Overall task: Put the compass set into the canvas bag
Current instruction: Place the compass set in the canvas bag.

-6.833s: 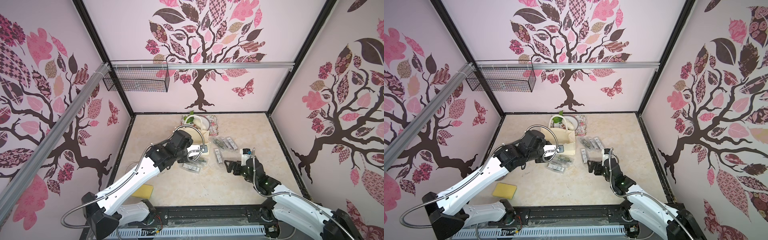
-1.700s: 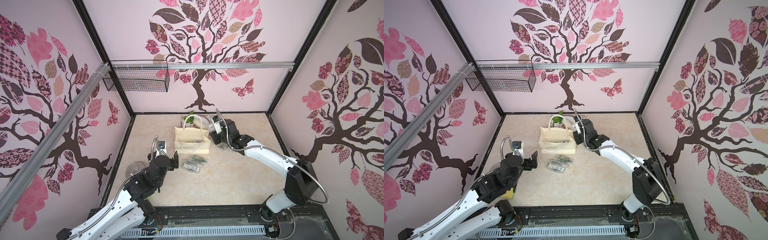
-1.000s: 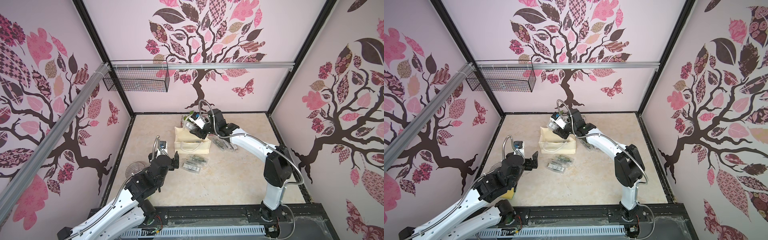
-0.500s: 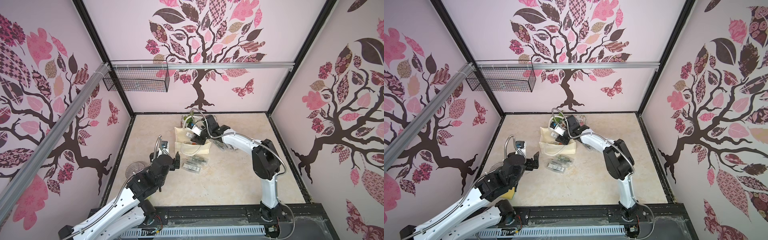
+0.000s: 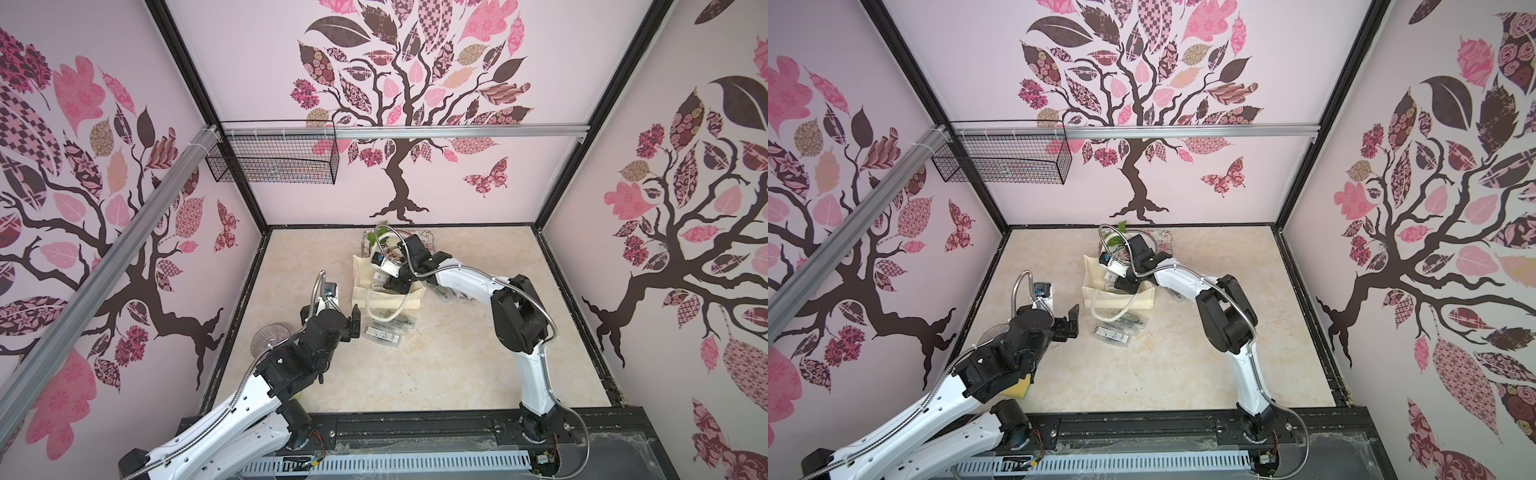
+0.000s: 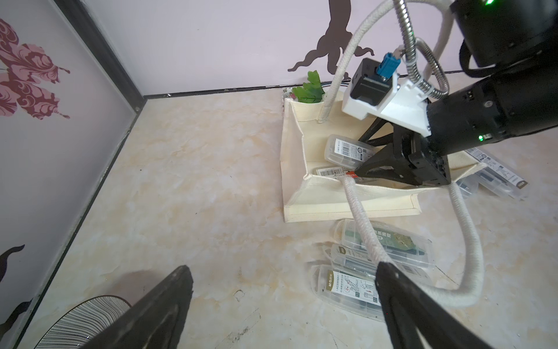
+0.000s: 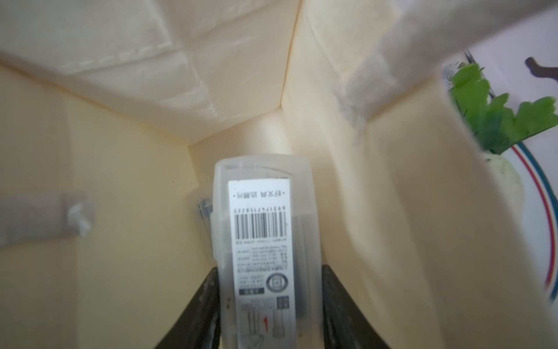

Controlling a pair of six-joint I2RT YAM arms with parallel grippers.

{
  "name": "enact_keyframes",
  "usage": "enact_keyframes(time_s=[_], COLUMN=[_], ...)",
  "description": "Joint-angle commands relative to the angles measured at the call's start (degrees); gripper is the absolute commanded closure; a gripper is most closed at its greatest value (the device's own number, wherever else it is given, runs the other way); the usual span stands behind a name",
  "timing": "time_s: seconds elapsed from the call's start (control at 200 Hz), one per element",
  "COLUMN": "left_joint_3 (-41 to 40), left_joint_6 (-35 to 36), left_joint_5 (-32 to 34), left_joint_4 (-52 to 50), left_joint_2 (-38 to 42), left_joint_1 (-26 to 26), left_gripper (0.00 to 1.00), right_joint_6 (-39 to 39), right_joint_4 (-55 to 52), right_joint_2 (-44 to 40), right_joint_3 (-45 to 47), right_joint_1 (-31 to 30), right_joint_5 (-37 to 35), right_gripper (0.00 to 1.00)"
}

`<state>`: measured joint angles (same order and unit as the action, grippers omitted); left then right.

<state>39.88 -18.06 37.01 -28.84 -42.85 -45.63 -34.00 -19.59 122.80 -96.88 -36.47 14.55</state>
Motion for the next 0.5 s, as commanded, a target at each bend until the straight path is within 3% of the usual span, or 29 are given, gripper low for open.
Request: enact_keyframes(time_s=[0.0,0.2,0.495], left_joint_3=[-1.4,-1.6,-1.6], left_joint_6=[-0.7,-0.5,-0.4], left_joint_5=[0.4,0.4,0.5], left_joint_4=[0.6,0.7,0.7], left_joint_2=[0.3,0.3,0.0], left_joint_1=[0.2,0.2,0.3], left_gripper=[0.03,0.03,0.03], right_joint_6=[-0.5,-0.4,-0.4], right_joint_4=[-2.6,-2.9,-3.1], right_joint_2=[3.7,5.7,5.8], right_joint_3=[-1.6,-2.6,-3.5], right_joint_1=[-0.1,0.0,-0.1], right_joint_5=[0.0,-0.1,0.3], right_gripper=[0.6,0.58,0.39])
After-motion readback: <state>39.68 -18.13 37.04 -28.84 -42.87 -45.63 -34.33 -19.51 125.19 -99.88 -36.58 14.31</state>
